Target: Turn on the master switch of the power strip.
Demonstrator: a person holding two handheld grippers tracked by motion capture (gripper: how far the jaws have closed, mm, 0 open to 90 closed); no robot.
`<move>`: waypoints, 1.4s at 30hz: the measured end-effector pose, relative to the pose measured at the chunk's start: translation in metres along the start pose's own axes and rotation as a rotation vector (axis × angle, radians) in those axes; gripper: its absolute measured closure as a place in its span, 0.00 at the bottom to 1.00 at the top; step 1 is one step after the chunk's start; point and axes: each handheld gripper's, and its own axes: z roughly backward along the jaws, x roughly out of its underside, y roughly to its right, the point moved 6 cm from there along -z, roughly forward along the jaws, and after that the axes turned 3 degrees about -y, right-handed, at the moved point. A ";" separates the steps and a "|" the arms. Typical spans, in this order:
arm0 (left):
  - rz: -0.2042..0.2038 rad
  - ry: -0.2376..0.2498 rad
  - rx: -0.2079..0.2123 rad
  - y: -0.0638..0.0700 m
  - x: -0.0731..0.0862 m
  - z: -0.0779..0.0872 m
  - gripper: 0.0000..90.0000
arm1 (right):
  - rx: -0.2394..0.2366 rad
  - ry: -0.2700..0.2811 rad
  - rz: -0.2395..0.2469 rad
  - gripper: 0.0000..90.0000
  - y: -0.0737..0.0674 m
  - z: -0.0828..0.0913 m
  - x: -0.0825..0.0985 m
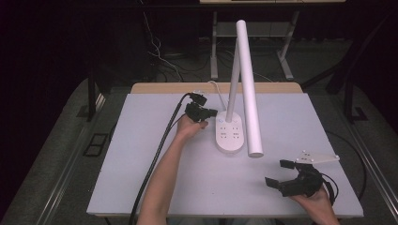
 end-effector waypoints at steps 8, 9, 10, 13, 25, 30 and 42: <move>-0.057 0.007 0.006 0.002 -0.006 0.020 1.00 | 0.002 -0.002 0.001 0.00 0.000 0.000 0.000; -0.058 0.009 0.005 0.002 -0.006 0.023 1.00 | 0.002 -0.002 0.001 0.00 0.000 0.000 0.000; -0.046 0.021 0.006 0.003 -0.007 0.024 1.00 | 0.002 -0.002 0.000 0.00 0.000 0.000 0.000; -0.026 0.052 -0.001 0.005 -0.009 0.029 1.00 | 0.002 -0.001 -0.002 0.00 0.000 0.000 0.000; -0.051 0.081 -0.015 0.006 -0.002 0.065 0.98 | 0.002 0.000 0.003 0.00 0.000 -0.001 0.000; -0.023 0.089 -0.018 0.008 0.003 0.080 0.79 | 0.002 -0.001 -0.002 0.00 0.000 0.000 0.000; -0.008 0.085 0.047 0.016 0.024 0.116 0.30 | 0.002 0.001 -0.004 0.00 0.000 0.000 0.000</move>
